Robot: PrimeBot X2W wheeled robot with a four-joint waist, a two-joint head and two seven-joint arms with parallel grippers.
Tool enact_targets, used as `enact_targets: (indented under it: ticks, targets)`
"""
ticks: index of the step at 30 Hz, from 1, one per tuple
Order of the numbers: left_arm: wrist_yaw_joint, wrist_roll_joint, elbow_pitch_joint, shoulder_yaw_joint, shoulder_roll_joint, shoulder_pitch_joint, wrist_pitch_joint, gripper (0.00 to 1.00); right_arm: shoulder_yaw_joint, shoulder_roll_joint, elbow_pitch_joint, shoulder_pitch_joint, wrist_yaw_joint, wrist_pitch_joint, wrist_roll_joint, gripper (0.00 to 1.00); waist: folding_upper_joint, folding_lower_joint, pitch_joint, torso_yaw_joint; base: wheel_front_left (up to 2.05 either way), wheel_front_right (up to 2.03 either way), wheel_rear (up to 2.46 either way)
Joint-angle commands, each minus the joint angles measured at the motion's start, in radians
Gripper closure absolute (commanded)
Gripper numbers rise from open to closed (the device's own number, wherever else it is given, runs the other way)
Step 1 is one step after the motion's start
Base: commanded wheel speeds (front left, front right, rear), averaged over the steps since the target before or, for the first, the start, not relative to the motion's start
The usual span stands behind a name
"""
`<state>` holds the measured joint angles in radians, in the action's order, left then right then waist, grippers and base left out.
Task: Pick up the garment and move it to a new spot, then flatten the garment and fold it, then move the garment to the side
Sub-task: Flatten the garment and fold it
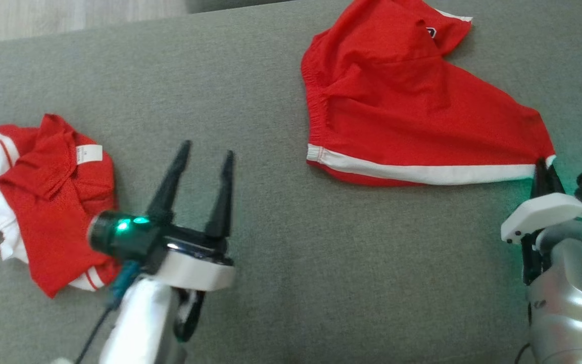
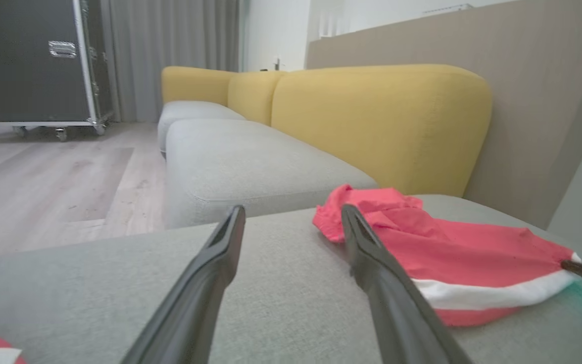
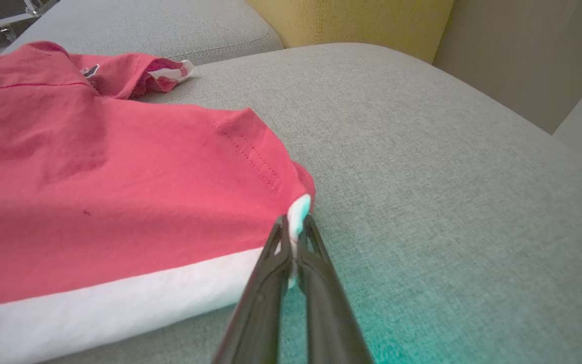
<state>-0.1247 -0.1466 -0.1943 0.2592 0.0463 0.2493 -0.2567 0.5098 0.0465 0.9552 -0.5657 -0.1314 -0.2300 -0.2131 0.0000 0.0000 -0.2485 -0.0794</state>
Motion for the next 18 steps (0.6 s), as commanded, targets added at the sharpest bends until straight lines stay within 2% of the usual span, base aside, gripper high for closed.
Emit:
enact_targets:
  ticks: [1, 9, 18]
  targets:
    - [-0.005, 0.006, 0.009, 0.001, 0.009, 0.047, -0.005, 0.0, -0.037, 0.004, -0.02, -0.034, 0.001, -0.016, 0.013, 1.0, 0.0, 0.0, -0.004, -0.01, 0.0, 0.0, 0.0]
    - [-0.006, -0.089, -0.202, 0.267, 0.074, 0.182, 0.032, 0.0, -0.114, 0.004, -0.015, -0.05, 0.001, -0.026, 0.07, 1.0, 0.0, 0.0, -0.031, -0.048, 0.0, 0.0, 0.0]
    - [-0.006, -0.263, -0.351, 0.403, 0.082, 0.341, 0.093, 0.0, -0.201, 0.004, -0.033, -0.072, 0.001, -0.03, 0.132, 1.0, 0.0, 0.0, -0.074, -0.091, 0.0, 0.0, 0.0]
